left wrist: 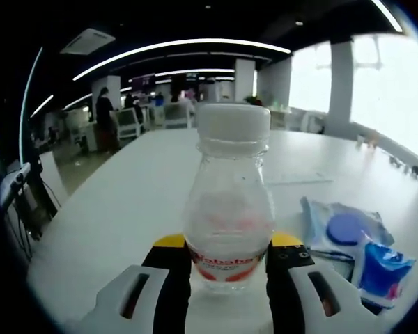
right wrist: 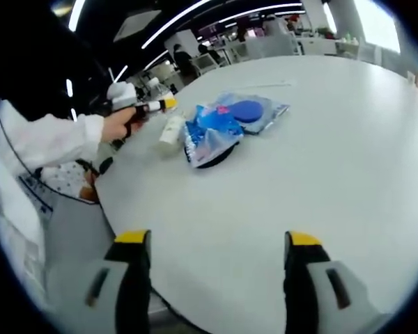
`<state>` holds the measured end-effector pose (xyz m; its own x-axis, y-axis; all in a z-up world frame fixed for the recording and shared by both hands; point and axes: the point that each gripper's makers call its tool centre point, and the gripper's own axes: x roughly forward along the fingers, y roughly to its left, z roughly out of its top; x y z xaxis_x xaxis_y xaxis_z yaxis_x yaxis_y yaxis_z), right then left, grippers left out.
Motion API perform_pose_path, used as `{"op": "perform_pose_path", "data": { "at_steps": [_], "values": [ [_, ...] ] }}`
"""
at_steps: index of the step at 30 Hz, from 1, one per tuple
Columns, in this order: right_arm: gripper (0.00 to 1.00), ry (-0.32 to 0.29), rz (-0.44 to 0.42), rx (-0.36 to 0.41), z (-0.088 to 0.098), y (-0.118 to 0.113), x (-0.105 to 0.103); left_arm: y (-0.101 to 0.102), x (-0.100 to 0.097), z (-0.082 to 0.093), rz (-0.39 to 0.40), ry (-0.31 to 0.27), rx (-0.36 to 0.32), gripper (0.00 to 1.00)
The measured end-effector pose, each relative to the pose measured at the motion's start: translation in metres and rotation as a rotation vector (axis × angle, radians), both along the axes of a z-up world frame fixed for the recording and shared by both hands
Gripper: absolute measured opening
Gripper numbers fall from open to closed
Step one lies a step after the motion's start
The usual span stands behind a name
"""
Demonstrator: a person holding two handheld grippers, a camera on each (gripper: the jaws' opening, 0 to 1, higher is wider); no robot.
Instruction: Arrange the tabletop items into an orderly group along one side of the table until the central work area is clear of visible clutter.
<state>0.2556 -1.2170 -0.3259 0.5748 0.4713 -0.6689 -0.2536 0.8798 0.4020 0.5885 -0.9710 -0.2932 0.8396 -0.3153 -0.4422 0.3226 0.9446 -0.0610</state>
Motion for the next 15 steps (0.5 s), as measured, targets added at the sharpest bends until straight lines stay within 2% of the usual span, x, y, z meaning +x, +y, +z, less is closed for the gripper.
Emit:
{"op": "perform_pose_path", "data": {
  "at_steps": [4,7,10,11,14,15],
  "values": [
    [0.77,0.001,0.009,-0.002,-0.0001,0.0020,-0.0001,0.0028,-0.0013,-0.0007,0.021,0.015,-0.031,0.40],
    [0.77,-0.003,0.012,-0.001,0.0014,0.0035,0.0004,0.0063,-0.0008,0.0025,0.029,0.006,-0.049,0.46],
    [0.77,-0.005,0.013,-0.001,0.0018,0.0042,0.0004,0.0082,0.0010,0.0065,0.030,0.001,-0.073,0.59],
    [0.77,-0.006,0.015,-0.001,0.0017,0.0048,0.0002,0.0078,0.0015,0.0077,0.031,0.001,-0.091,0.67],
    [0.77,-0.004,0.018,0.000,0.0004,0.0068,-0.0007,0.0069,-0.0009,0.0078,0.030,0.036,-0.145,0.83],
    [0.77,-0.005,0.019,0.001,0.0007,0.0080,-0.0010,0.0059,-0.0023,0.0080,0.026,0.046,-0.164,0.85]
  ]
}}
